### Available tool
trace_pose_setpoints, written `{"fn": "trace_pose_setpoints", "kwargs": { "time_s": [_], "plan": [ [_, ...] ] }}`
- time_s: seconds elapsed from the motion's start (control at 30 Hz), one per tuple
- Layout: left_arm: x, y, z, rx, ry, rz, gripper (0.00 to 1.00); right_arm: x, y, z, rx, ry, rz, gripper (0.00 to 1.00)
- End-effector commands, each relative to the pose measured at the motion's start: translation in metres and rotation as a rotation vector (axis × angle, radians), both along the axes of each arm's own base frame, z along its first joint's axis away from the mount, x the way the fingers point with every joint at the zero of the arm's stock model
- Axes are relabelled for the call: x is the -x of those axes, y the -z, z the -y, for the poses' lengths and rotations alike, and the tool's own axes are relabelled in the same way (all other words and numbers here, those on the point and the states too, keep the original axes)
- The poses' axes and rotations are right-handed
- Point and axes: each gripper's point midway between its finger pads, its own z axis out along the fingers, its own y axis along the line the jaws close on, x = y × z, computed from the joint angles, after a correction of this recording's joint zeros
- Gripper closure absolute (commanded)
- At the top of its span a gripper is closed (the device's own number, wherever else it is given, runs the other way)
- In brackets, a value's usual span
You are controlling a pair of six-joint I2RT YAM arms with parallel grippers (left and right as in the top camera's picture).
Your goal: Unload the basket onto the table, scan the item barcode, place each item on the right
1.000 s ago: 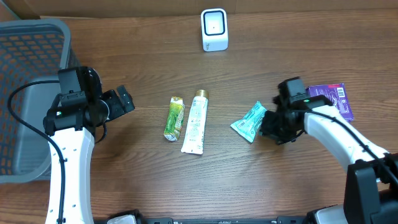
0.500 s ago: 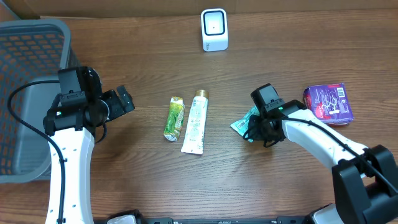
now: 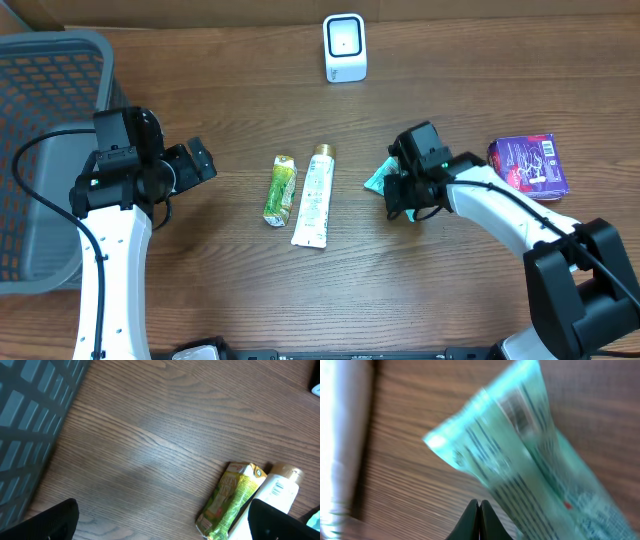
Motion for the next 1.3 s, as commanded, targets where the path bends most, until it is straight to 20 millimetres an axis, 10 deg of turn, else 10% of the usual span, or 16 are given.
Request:
{"fn": "trace_pose_setpoints", "kwargs": {
  "time_s": [0.0,0.17,0.2,0.23,0.33,0.87,1.27],
  "plan": [
    [0.001,-0.002,0.000,-0.009,0.018,0.008,0.00,-0.016,-0.038,-0.009,-0.071,0.076,-0.018,0.82],
    [0.001,-0.002,0.001,-0.009,0.018,0.008,0.01,-0.009,-0.055,0.022,-0.090,0.390,-0.170,0.62],
    [0.001,-0.002,0.000,-0.009,0.017,0.008,0.00,-0.001,-0.049,0.038,-0.071,0.492,-0.240,0.20],
    [0.001,-0.002,0.000,-0.009,0.017,0.008,0.01,0.004,-0.045,0.046,-0.061,0.534,-0.271,0.10],
    [0.001,-0.002,0.000,-0.009,0.017,0.008,0.00,0.014,-0.030,0.061,-0.045,0.598,-0.321,0.06],
    [0.001,-0.002,0.000,-0.009,0.017,0.008,0.00,-0.003,0.021,0.041,-0.282,0.686,-0.221,0.28],
    [0.001,-0.002,0.000,-0.009,0.017,0.008,0.00,-0.029,0.018,0.040,-0.320,0.620,-0.069,0.79]
  ]
}}
